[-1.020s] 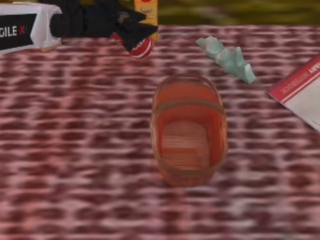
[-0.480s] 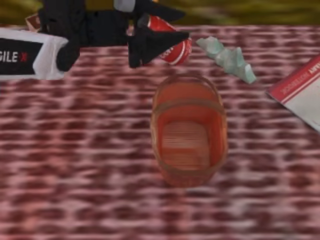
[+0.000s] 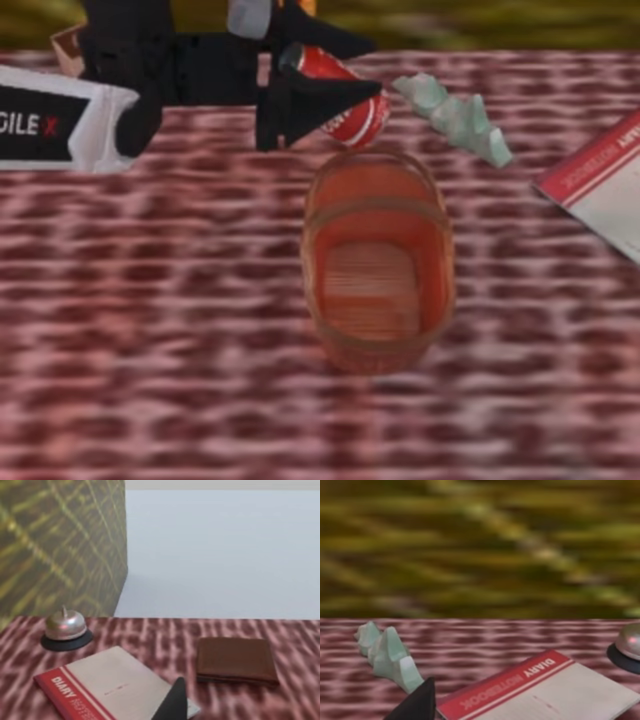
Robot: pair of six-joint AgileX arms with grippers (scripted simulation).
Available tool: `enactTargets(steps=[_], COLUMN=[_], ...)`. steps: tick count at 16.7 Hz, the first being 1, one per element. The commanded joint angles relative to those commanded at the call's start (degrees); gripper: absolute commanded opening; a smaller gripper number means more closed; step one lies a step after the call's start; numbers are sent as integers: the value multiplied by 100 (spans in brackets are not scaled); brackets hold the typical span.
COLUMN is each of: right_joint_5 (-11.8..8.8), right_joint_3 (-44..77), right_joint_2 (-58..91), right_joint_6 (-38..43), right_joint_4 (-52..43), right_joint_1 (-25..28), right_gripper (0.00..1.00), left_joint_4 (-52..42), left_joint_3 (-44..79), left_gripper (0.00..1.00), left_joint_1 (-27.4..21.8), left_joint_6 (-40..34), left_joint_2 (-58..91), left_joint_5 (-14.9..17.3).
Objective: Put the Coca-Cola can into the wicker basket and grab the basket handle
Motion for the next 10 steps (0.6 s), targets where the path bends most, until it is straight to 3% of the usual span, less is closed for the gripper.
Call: enactTargets(steps=[3, 10], right_joint_5=[0, 0], right_joint_3=[0, 0], right_joint_2=[0, 0], right_joint_6=[0, 0], right_joint_4=[0, 0], right_joint_1=[0, 0], right_gripper=[100, 100], left_joint_4=[234, 1834], left_joint_3=[-38, -395], left_gripper=[0, 0], left_joint_1=[26, 110], left_joint_6=[7, -32], left_joint_2=[205, 1381], left_joint_5=[0, 23])
